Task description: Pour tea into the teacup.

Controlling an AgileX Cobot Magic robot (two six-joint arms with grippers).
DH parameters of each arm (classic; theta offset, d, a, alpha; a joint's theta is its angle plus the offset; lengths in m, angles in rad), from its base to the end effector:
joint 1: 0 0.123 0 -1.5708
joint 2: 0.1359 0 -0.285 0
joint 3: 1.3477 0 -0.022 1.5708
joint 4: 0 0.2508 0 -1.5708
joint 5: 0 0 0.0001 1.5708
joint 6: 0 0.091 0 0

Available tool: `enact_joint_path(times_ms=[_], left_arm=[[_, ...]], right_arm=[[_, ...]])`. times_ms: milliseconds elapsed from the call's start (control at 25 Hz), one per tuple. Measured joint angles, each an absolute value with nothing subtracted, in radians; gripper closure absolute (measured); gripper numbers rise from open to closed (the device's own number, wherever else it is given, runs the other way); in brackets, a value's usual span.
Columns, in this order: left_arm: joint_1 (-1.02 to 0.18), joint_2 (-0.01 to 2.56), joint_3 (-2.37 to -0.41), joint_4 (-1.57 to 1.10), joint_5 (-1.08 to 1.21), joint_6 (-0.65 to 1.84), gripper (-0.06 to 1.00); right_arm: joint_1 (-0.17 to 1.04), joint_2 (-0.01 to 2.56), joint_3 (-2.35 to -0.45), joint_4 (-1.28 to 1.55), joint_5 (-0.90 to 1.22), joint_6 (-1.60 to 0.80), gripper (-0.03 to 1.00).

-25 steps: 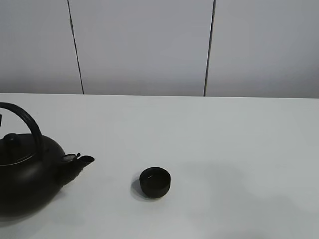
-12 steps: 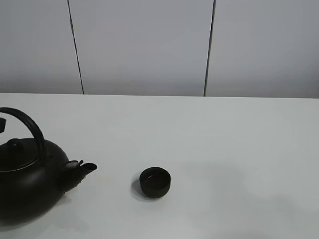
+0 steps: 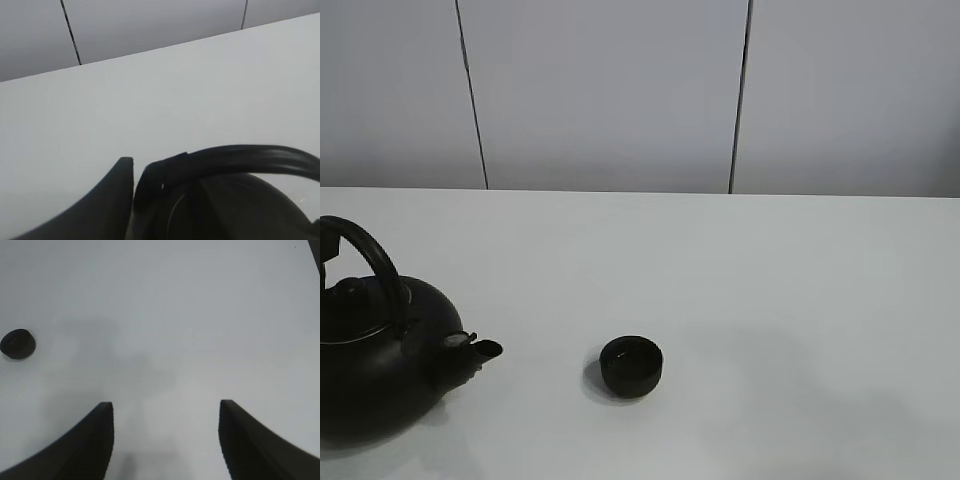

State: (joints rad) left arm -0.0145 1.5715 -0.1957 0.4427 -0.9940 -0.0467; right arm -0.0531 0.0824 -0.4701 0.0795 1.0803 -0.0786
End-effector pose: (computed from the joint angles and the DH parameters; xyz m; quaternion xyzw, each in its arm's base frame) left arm 0.2093 -0.0357 0.1420 0.1931 0.7868 -0.0942 0.5785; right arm 0.0097 0.0059 0.2673 -0.0110 0.8850 0.0091 0.4654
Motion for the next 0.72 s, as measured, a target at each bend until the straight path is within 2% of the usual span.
enact_joint_path(times_ms=[320, 720], left_arm=[[-0.015, 1.569, -0.194, 0.442, -0.979, -0.149, 0.66], [-0.015, 1.569, -0.104, 0.399, -1.035, -0.173, 0.66]], right_arm=[[-0.053, 0.082, -0.47, 0.079, 1.079, -0.079, 0.54], [-0.053, 0.082, -0.47, 0.079, 1.079, -0.079, 0.54]])
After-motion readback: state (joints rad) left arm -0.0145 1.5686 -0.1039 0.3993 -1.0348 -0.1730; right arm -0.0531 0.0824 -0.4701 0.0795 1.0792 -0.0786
